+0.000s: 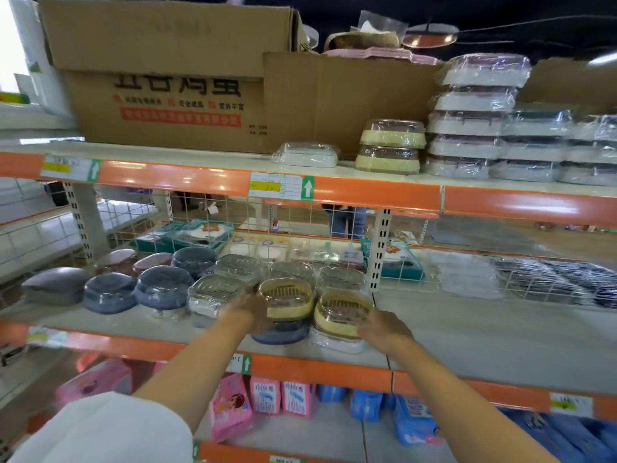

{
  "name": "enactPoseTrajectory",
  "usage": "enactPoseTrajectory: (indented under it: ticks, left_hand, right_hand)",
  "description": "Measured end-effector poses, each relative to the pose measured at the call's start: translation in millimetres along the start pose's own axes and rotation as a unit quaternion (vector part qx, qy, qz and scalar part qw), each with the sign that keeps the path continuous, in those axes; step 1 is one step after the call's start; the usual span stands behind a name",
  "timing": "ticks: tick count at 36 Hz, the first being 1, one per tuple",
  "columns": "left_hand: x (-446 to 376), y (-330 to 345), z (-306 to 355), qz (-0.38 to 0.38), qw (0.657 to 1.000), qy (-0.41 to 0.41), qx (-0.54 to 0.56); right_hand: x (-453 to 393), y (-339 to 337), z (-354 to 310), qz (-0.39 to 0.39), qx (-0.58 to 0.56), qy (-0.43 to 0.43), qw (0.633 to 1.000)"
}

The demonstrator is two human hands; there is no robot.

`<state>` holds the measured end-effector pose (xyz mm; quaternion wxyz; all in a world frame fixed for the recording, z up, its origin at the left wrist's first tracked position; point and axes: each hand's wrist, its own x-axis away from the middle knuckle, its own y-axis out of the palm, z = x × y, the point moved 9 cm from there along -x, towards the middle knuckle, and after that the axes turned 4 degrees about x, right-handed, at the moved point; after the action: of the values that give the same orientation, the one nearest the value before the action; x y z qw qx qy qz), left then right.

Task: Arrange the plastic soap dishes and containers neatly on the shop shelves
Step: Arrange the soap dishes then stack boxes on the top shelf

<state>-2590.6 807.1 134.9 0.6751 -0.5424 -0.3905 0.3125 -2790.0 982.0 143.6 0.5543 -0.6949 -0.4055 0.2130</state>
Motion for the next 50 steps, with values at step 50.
enactPoseTrajectory:
  ticks: [50]
  left_hand:
    - [165.5,-304.0,99.1,0.268,0.948,0.165,0.052]
  right_hand:
    - [152.2,-284.3,-66.5,0.26,-0.035,-0.157,0.952]
